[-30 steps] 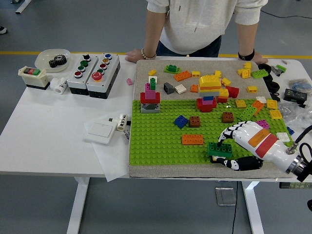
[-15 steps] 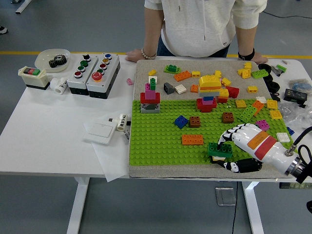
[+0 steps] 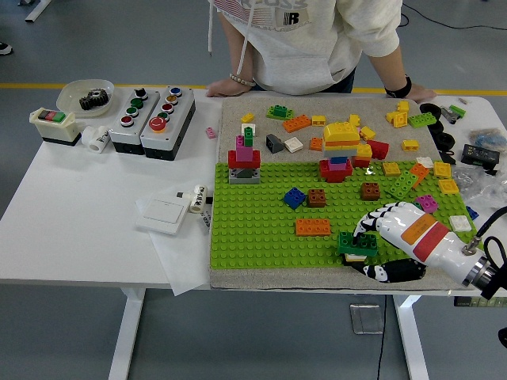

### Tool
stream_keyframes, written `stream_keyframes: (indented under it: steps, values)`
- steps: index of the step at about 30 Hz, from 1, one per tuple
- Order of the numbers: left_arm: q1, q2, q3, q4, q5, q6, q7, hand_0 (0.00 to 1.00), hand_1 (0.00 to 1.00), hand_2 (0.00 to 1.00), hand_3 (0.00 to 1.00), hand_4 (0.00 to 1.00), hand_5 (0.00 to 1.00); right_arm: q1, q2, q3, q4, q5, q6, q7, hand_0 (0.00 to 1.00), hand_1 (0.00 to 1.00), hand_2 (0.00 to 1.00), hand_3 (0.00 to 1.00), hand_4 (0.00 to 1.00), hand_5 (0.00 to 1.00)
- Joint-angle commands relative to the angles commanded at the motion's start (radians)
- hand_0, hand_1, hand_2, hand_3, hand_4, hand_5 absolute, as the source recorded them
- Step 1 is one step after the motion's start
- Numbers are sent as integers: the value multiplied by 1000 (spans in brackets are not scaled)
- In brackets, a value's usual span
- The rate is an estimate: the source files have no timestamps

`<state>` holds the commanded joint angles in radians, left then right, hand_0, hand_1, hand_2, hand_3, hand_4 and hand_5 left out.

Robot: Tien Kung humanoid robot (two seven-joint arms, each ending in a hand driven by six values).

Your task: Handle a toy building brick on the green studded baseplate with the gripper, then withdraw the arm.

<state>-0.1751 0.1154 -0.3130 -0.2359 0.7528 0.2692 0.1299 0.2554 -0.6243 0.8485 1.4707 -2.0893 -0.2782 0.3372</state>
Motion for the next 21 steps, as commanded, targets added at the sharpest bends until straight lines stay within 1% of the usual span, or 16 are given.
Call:
stream_keyframes:
  steps: [21]
  values:
    - [-1,1,-3,0,8,-3,1,734,742,753,613,662,628,-2,2,-2,-2,2,-2,0,516,540,595,508,770,494]
